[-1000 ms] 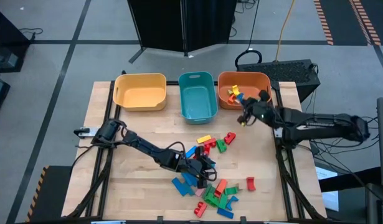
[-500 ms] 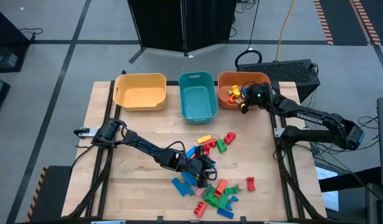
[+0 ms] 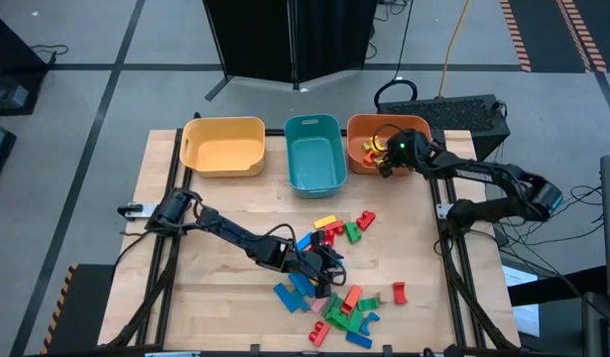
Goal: Sort blocks by size
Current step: Put the blue arch block into the orange bin, then put the red arch block into the orange bin
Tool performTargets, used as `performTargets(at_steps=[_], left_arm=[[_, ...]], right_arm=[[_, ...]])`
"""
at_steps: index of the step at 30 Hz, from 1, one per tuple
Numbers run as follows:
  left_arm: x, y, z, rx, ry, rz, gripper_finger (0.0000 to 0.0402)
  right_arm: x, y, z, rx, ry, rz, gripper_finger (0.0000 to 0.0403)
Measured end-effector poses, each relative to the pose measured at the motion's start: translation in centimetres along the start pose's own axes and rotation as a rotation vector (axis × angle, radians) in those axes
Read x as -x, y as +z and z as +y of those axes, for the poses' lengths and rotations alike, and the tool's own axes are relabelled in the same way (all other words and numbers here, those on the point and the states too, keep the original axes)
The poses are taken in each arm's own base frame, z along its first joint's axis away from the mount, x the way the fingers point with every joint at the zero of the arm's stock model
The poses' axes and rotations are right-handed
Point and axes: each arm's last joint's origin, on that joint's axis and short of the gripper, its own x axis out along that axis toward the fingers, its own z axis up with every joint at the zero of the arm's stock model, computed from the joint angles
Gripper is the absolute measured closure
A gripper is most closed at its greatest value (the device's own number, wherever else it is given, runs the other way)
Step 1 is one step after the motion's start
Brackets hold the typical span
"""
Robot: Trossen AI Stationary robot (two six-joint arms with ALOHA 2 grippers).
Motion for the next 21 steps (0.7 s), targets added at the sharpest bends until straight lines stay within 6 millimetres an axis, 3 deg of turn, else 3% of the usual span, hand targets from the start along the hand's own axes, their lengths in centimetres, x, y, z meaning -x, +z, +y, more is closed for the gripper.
performTargets(at_steps=[21], left_arm=[[0.0,0.0,-0.04,0.009,-0.012,0.002,0.021]], right_arm=[[-0.72,0.42,-0.08,-0.088,-0.011,-0.042,0.0298]])
